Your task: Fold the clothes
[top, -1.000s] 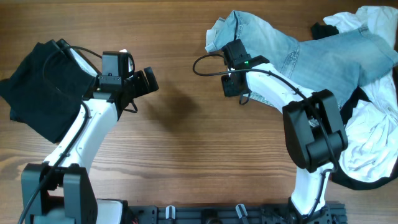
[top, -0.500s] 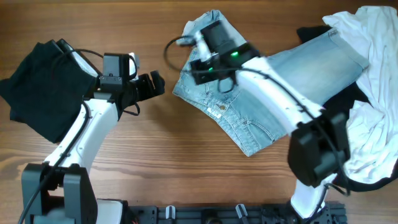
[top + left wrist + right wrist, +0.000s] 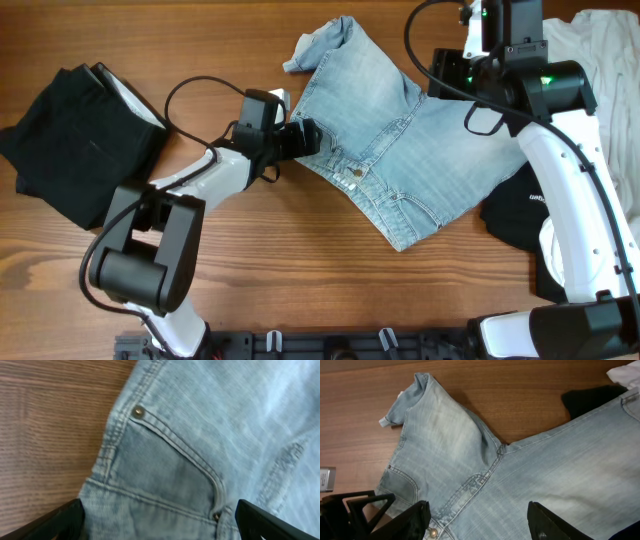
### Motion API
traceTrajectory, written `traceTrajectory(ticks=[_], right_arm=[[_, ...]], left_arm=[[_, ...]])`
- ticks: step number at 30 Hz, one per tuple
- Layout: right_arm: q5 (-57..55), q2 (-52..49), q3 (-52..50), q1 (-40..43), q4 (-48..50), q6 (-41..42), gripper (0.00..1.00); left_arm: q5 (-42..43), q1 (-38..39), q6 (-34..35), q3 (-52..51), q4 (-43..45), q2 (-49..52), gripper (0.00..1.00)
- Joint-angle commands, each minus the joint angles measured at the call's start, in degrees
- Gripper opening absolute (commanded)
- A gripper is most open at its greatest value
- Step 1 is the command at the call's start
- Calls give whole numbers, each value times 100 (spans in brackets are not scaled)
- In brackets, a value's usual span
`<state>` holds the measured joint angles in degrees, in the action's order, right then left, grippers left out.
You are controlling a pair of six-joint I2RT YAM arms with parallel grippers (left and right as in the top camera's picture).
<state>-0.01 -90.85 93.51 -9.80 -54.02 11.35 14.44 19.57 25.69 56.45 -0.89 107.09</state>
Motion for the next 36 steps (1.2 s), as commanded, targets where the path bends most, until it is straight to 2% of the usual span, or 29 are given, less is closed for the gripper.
traceTrajectory(ticks=[1, 3, 4, 5, 7, 8, 12, 16, 17, 18, 19, 21, 25, 28, 30, 31, 32, 34, 35, 36], right_arm=[[-63, 83, 87, 20, -26, 44, 68], [-61, 83, 87, 20, -31, 46, 68], [-63, 83, 87, 20, -42, 44, 68], [-63, 83, 87, 20, -48, 44, 68], [-63, 83, 87, 20, -50, 66, 68], [-61, 83, 87, 20, -57, 63, 68], [-66, 83, 87, 20, -111, 61, 67], [-385, 83, 87, 20, -120, 278, 68], [-334, 68, 87, 20, -127, 249, 72], [-98, 31, 87, 20, -120, 116, 73], [474, -28, 87, 17, -72, -321, 73], [1355, -197, 87, 15, -20, -920, 72], [2297, -841, 87, -26, 350, -1141, 73], [2024, -1379, 87, -205, 914, -1110, 77], [1611, -2170, 87, -269, 1333, -1036, 77], [1064, -2437, 87, -267, 1329, -802, 77], [647, -2734, 87, -262, 1281, -560, 77], [498, -3062, 87, -251, 1276, -452, 77], [708, -3110, 87, -251, 1425, -411, 78], [1582, -3108, 92, -269, 1617, -944, 79]], left_arm=[[-254, 61, 201, -28, -74, 343, 96], [-251, 61, 201, -28, -83, 343, 83], [-254, 55, 197, -28, -83, 339, 71], [-254, 37, 181, -28, -61, 339, 48], [-321, -81, 177, -28, -85, 339, 11], [-407, -129, 175, -28, -133, 339, 4], [-671, -673, 149, 4, -173, 94, 4], [-1069, -1740, -485, 645, -448, -627, 4], [-1069, -1991, -540, 918, -638, -765, 4], [-1040, -2343, -535, 1399, -1252, -955, 4], [-901, -2450, -533, 1591, -1703, -1029, 4], [-339, -2470, -562, 1679, -2618, -1154, 4], [-404, -2350, -901, 1679, -3856, -1191, 4], [-428, -2371, -901, 1679, -4828, -1508, 4], [-1043, -2369, -866, 1679, -5515, -1950, 4], [-1355, -2371, -855, 1679, -5729, -2090, 4], [-1613, -2369, -857, 1679, -5753, -2210, 4], [-1690, -2369, -855, 1676, -5469, -2260, 4], [-1690, -2369, -828, 1676, -5318, -2240, 4], [-1692, -2369, -715, 1676, -5250, -2225, 4]])
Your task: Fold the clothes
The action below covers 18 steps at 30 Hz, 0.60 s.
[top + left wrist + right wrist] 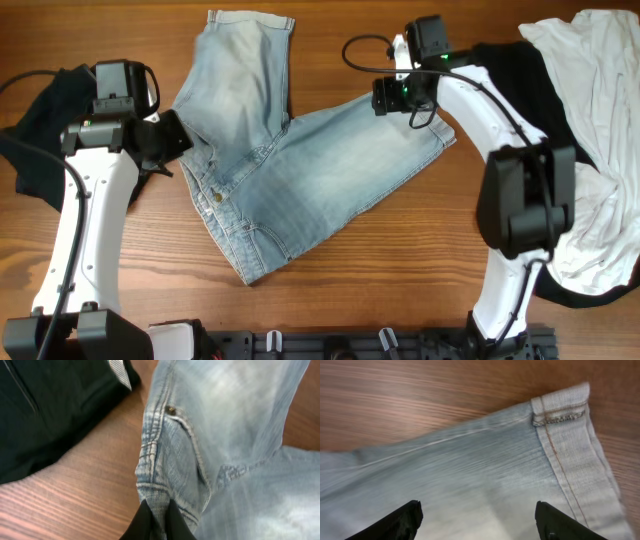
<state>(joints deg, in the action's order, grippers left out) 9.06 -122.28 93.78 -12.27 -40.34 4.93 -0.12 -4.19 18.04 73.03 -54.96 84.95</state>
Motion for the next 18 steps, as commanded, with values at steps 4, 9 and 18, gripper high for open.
traceTrajectory(ticks=[4, 9, 18], right_arm=[[1843, 9, 90, -426, 608, -645, 84], [1314, -20, 90, -1137, 1255, -42, 92], [-876, -127, 7, -341, 37, 404, 92]], left_arm=[[-236, 7, 59, 15, 13, 24, 15], [-236, 7, 57, 15, -63, 24, 60], [-232, 11, 57, 15, -57, 24, 64]])
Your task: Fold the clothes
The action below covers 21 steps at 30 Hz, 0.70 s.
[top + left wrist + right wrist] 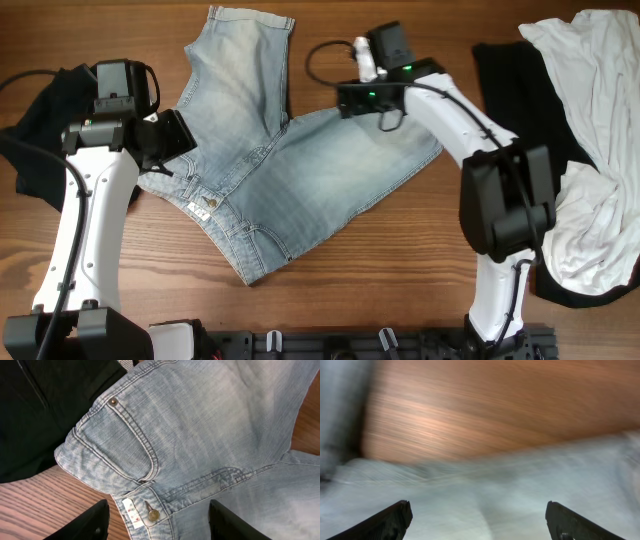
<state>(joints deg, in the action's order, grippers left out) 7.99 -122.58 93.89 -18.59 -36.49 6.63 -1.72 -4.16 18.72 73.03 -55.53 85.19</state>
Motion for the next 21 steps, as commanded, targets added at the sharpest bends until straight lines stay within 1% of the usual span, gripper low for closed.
traceTrajectory(ticks=[1, 2, 3, 5, 6, 10, 12, 13, 14, 15, 16, 17, 19, 20, 21], right_arm=[[-1340, -96, -4, 457, -859, 651, 93], [-1676, -96, -4, 621, -1266, 1014, 94], [-1744, -96, -4, 833, -1558, 1233, 95], [-1609, -96, -4, 1189, -1869, 1484, 96], [-1283, -96, -7, 1434, -2009, 1482, 96], [-195, -96, -289, 1858, -1838, 1281, 95], [57, -96, -649, 1856, -1432, 1259, 94], [170, -96, -739, 1847, -1318, 1239, 89], [269, -96, -782, 1845, -1274, 1241, 81], [323, -96, -815, 1845, -1305, 1241, 45], [264, -96, -813, 1847, -1377, 1248, 13], [59, -94, -811, 1869, -1539, 1349, 4], [-505, -39, -811, 1987, -2140, 1753, 4], [-905, 50, -811, 2087, -2529, 1801, 4], [-1504, 164, -813, 2164, -2955, 2020, 4]], left_arm=[[-72, 9, -11, 15, 2, 0, 64], [-72, 11, -11, 15, 22, 0, 64], [-72, 11, -11, 15, 66, 0, 64], [-72, 11, -9, 15, 111, 0, 64], [-72, 9, -9, 15, 116, 0, 64], [-72, 11, -9, 15, 111, 0, 64], [-72, 11, -9, 15, 111, 0, 65], [-72, 11, -9, 15, 109, 0, 65], [-72, 11, -9, 15, 107, 0, 65], [-72, 11, -9, 15, 107, 0, 65], [-72, 11, -9, 15, 107, 0, 65], [-72, 11, -11, 15, 107, 0, 65], [-72, 9, -11, 15, 107, 0, 65], [-72, 11, -11, 15, 109, 0, 65], [-72, 9, -11, 15, 114, 0, 65]])
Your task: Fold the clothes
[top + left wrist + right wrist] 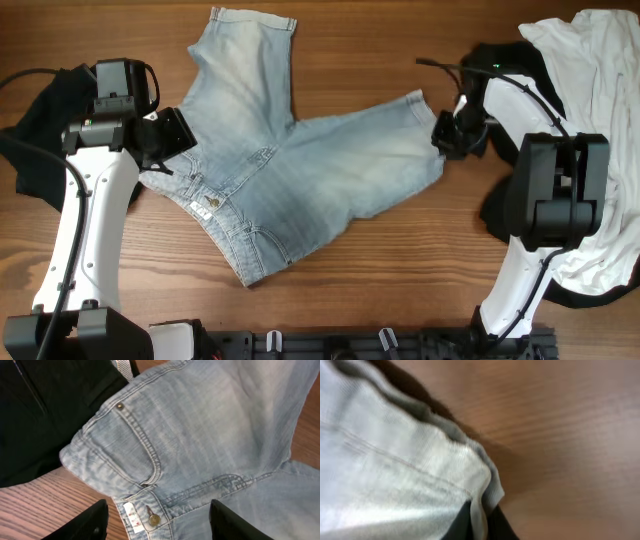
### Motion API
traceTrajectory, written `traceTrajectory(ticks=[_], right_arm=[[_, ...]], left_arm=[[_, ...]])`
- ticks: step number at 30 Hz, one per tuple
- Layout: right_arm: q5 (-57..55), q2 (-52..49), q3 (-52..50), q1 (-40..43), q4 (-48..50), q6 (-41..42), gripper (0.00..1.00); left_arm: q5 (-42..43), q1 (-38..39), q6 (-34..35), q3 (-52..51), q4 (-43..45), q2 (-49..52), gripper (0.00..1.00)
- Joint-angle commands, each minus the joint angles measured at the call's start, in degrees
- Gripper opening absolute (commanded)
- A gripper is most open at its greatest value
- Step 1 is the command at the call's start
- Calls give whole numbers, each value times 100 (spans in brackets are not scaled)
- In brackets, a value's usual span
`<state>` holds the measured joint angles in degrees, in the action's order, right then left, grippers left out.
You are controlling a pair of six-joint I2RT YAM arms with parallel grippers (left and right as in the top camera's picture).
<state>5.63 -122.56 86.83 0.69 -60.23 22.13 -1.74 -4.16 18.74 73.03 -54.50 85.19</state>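
Light-blue denim shorts [300,170] lie spread on the table, one leg pointing to the far edge, the other to the right. My left gripper [172,138] hovers open over the waist's left corner. In the left wrist view its fingers [95,521] stand wide apart above the front pocket and brass button [154,519], holding nothing. My right gripper [447,135] is at the right leg's hem. In the right wrist view that gripper [480,522] is shut on the folded denim hem [470,475].
A black folded garment [40,130] lies at the left edge, also close by in the left wrist view [40,410]. A white garment [590,120] over black cloth [510,70] is piled at the right, just behind my right arm.
My right gripper was open over the upper edge of the right leg near the crotch; now it is at that leg's hem and shut on it. The left gripper stays open over the waist.
The shorts first lay crumpled at centre-right, with my left gripper open at the waist. Then they lay farther left, the left gripper shut on the waist corner. It then stood open, the shorts flat. My right gripper, open throughout, now grips the right hem.
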Motion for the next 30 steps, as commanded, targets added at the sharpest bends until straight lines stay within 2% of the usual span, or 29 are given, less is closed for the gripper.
traceTrajectory(ticks=[1, 3, 6, 8, 10, 11, 12, 13, 14, 16, 22, 30], right_arm=[[-1670, 238, -107, 260, -855, 660, 4], [-2153, 463, -107, 275, -1335, 890, 5], [-2146, 857, -107, 249, -1777, 933, 4], [-2094, 1154, -98, 203, -1587, 651, 14], [-1414, 1412, 37, 127, -918, -317, 26], [-774, 1504, 118, 83, -505, -938, 34], [-442, 1545, 160, 59, -271, -1217, 49], [55, 1598, 214, 33, 125, -1390, 72], [1003, 1609, 221, 22, 839, -1563, 86], [1469, 1582, 221, -79, 1427, -1589, 91], [1502, 1447, 221, -957, 2516, -1665, 98], [1681, -92, 221, -2059, 4325, -826, 100]], left_arm=[[-70, 9, -13, 15, 20, 0, 65], [-72, 9, -13, 15, 48, 0, 65], [-70, 9, -13, 15, 94, 0, 65], [-72, 9, -13, 15, 98, 0, 65], [-70, 9, -13, 15, 140, 0, 65], [-70, 9, -13, 15, 160, 0, 65], [-70, 9, -13, 15, 162, 0, 65], [-70, 9, -11, 15, 157, 0, 65], [-70, 11, -11, 15, 153, 0, 65], [-70, 11, -11, 15, 153, 0, 65], [-68, 11, -9, 15, 157, 0, 65], [-26, 20, -11, 15, 160, 0, 67]])
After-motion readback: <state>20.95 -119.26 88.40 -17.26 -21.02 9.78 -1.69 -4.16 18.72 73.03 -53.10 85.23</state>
